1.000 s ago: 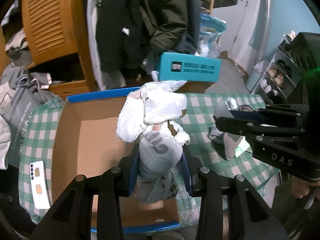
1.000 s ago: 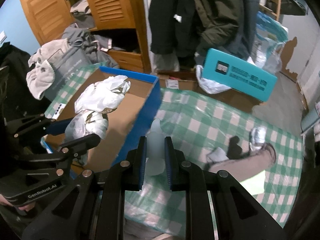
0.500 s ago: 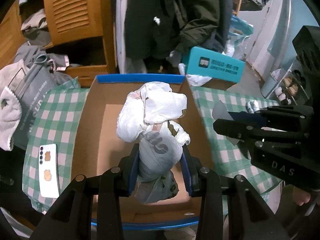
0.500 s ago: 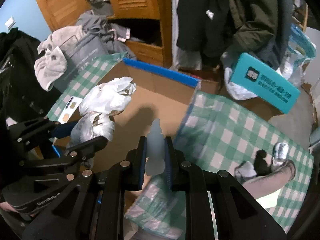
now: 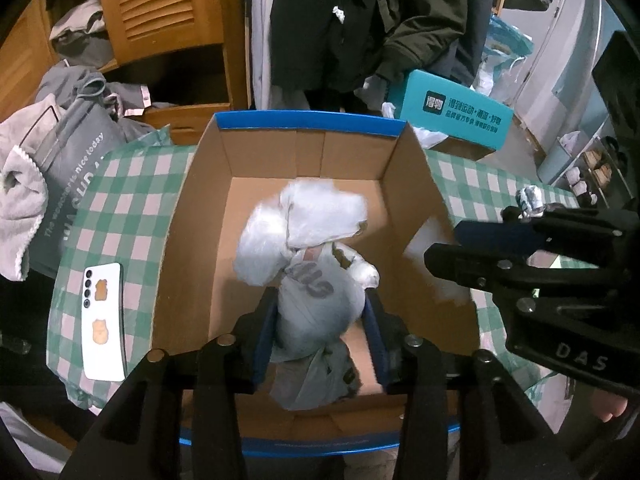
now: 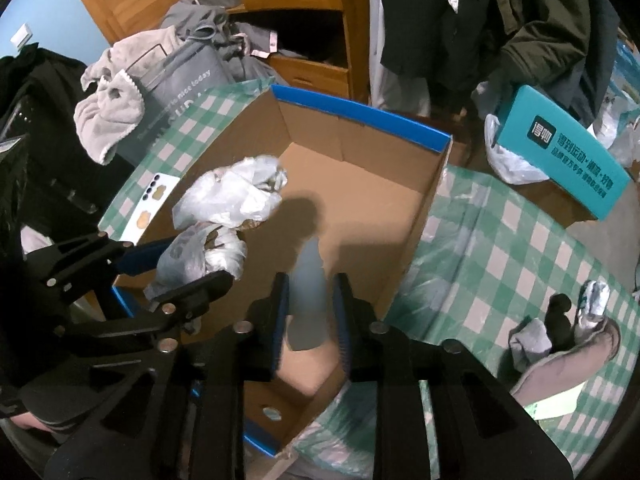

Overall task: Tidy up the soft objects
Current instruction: 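Carry the white plastic bags with the left tool over the cardboard box, then open the left tool to drop the bags into the box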

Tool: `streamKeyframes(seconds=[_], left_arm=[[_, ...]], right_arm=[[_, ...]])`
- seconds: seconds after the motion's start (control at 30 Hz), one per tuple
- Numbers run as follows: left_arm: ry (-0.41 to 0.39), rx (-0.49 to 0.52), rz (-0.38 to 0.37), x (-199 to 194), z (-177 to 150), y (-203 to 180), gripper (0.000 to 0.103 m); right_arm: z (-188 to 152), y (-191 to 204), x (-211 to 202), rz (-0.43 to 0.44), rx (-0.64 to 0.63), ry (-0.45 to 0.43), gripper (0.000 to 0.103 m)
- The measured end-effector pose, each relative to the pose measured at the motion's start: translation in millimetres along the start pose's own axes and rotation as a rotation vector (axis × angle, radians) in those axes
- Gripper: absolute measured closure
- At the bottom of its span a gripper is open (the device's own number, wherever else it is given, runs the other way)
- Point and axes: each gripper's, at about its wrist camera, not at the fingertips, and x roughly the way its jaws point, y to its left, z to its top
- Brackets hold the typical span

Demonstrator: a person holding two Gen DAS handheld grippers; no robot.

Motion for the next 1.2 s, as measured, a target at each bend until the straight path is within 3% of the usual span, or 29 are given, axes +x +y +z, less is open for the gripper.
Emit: streamKeyframes(seconds=[0.03,0.13,0.33,0.63,1.2], left_arm=[[-0.002,0.001,0.008,0,0,0,0.054],[-0.017,-0.004,0.027,-3,1,2,0.042],[-0.026,-0.015,0.009,-5,2,0,0.036],[-0.031,0.050,-0.012,-6,5,-31,0.032],[-0.044,0.165,-0.041,-8,9,-102,0.031]], right_arm=[[0,-1,0,-0.003,0.002,-0.004,0.064],[0,-4,-4,-0.017,0.013,-0.020,0.055],[-4,-20,-13,-0.039,0.056,-0.041,0.047],[-21,-44,-30,-0.077,0.095,-0.062,0.037],[-75,-115,-65,-0.141,0.234,-0.086,0.036]])
